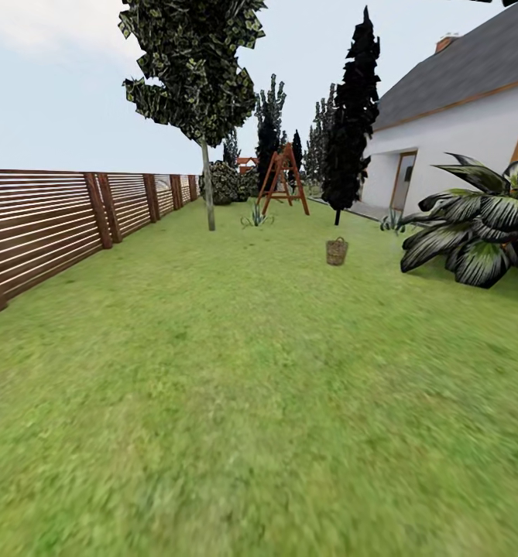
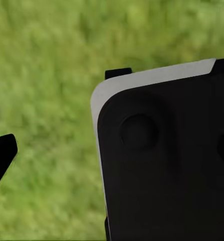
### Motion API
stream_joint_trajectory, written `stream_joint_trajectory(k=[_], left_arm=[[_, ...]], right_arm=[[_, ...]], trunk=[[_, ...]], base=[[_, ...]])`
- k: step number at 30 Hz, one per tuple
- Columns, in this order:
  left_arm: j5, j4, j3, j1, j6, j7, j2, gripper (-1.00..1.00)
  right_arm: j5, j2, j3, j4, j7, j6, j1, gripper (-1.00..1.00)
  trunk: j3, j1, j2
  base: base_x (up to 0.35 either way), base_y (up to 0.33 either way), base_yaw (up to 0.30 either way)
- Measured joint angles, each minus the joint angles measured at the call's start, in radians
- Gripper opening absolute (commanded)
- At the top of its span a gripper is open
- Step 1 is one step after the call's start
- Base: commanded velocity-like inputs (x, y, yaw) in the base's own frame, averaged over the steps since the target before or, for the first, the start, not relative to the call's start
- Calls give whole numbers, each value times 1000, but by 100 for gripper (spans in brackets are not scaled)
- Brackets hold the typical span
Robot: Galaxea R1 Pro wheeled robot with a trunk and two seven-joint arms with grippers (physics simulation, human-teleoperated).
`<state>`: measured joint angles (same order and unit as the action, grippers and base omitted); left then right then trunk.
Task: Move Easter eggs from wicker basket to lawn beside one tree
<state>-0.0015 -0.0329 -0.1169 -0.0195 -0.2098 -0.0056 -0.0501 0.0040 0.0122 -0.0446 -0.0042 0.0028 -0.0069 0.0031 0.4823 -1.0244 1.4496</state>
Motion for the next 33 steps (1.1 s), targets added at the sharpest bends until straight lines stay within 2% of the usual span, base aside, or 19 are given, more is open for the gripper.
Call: stream_joint_trajectory(k=[13, 21, 33], left_arm=[[0, 0, 0, 1, -2, 0, -1, 100], [0, 0, -30, 0, -2, 1, 0, 100], [0, -1, -39, 0, -1, 1, 1, 100]], right_arm=[[0, 0, 0, 0, 0, 0, 0, 100], [0, 0, 0, 0, 0, 0, 0, 100], [0, 0, 0, 0, 0, 0, 0, 100]], trunk=[[0, 0, 0], [0, 0, 0], [0, 0, 0]], base=[[320, 163, 0], [321, 136, 0], [329, 52, 0]])
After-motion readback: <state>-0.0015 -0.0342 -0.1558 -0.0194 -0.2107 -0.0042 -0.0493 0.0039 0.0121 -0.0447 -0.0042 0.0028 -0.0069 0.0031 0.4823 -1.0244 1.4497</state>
